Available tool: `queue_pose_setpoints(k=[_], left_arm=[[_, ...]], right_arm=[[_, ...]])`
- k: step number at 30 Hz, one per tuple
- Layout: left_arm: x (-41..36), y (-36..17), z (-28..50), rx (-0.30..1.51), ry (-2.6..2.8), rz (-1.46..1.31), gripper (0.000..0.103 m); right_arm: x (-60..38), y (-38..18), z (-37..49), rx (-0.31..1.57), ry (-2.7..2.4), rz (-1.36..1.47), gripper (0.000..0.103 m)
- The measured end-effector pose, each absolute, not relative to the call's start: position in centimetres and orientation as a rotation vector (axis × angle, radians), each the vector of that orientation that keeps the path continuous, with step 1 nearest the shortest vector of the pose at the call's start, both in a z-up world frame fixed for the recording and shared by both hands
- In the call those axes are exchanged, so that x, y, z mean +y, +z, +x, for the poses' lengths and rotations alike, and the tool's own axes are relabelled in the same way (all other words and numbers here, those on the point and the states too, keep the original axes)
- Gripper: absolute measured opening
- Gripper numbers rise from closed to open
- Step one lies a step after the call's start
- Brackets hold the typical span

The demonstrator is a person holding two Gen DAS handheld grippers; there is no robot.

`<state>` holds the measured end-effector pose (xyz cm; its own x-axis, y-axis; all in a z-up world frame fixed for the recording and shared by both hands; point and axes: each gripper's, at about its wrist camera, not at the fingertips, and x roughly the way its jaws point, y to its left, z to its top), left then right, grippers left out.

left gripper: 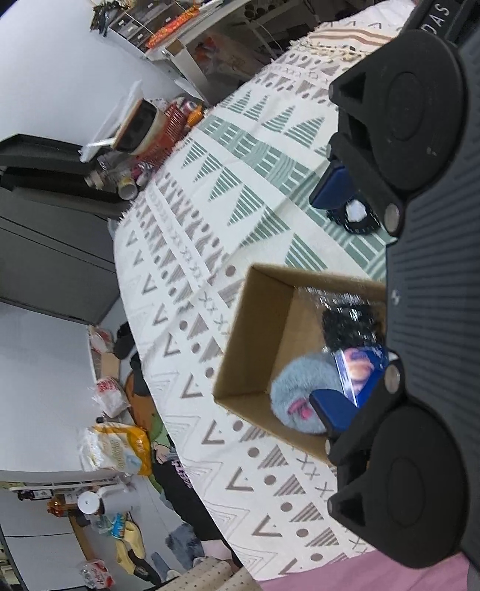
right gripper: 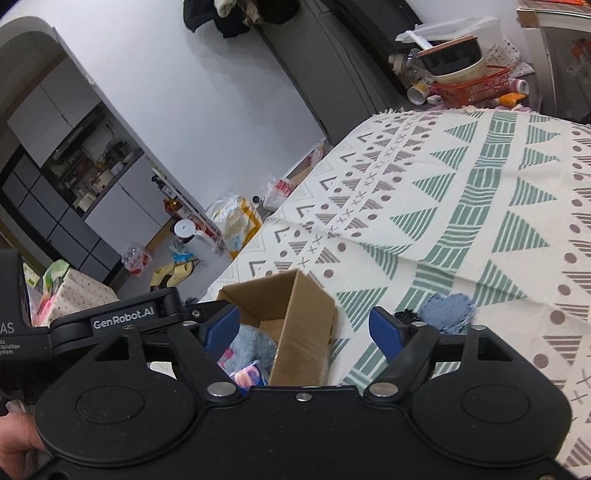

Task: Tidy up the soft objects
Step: 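Move both grippers back to the black fabric piece and denim patch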

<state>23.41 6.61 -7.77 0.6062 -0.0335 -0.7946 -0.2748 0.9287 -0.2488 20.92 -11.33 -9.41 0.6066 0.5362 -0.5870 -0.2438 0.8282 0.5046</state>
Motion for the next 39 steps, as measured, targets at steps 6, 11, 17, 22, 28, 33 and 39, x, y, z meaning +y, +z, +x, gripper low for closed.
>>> queue_pose_setpoints(k=[6, 11, 17, 22, 28, 33, 39], left_arm=[[4.7, -7.0, 23.7, 0.891, 0.119, -0.357, 0.103], [3.2, -6.7, 24.0, 0.877, 0.094, -0.349, 0.103], [1.5, -6.7, 24.6, 0.888, 0.092, -0.332, 0.103], [-0.1, -6.9, 25.1, 0.904, 0.09, -0.291, 0.103], [-1.6, -7.8, 26.1, 0.931, 0.078, -0.283, 0.102], [-3.0, -8.4, 27.0, 0.94, 0.067, -0.256, 0.102], [-3.8, -9.6, 28.1, 0.952, 0.054, -0.271, 0.1]], right_arm=[[-13.5, -9.0, 21.3, 0.785, 0.45, 0.422, 0.09], [-15.5, -8.8, 21.6, 0.773, 0.434, 0.451, 0.096], [-17.7, -8.8, 22.1, 0.766, 0.406, 0.484, 0.097], [-19.5, -8.9, 22.5, 0.759, 0.382, 0.506, 0.098], [-21.3, -9.5, 23.0, 0.769, 0.348, 0.534, 0.098], [-22.5, -10.2, 23.5, 0.782, 0.318, 0.561, 0.098], [-23.5, -11.2, 24.1, 0.803, 0.299, 0.608, 0.098]])
